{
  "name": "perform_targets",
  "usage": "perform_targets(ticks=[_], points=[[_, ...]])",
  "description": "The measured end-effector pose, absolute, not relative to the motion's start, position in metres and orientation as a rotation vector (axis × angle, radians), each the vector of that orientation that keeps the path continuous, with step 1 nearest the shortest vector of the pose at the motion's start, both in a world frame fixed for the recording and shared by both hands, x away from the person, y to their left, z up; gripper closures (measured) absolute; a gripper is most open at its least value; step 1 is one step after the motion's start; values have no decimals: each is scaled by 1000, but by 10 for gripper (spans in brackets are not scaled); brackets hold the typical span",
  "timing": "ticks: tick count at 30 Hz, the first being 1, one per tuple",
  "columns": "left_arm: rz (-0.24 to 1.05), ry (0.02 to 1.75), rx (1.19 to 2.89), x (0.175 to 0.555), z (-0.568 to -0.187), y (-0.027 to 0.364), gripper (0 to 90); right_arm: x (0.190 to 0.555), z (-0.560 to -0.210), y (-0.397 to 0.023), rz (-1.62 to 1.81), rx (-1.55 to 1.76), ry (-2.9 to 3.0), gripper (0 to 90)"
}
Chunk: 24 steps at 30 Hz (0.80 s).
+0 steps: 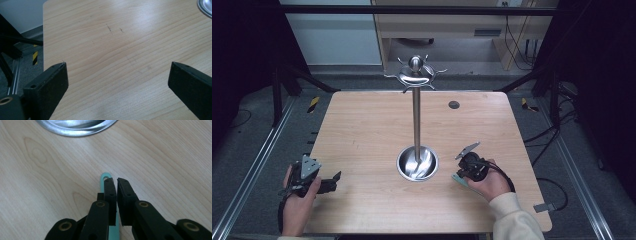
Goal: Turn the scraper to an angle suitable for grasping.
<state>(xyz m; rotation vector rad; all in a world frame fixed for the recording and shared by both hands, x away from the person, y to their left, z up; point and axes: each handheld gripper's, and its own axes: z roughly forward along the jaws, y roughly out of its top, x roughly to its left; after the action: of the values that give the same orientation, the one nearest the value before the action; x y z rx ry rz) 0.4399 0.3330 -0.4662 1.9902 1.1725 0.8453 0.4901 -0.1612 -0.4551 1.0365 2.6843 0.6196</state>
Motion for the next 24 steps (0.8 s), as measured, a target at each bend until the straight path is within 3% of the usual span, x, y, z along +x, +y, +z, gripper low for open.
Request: perform_targets(ticks=[15, 24], points=[[849, 1166, 2007, 440, -467, 331, 26, 492, -449, -157, 394, 973, 2809, 639], [848, 1167, 2004, 441, -467, 331, 26, 498, -454, -145, 312, 948, 2857, 619]])
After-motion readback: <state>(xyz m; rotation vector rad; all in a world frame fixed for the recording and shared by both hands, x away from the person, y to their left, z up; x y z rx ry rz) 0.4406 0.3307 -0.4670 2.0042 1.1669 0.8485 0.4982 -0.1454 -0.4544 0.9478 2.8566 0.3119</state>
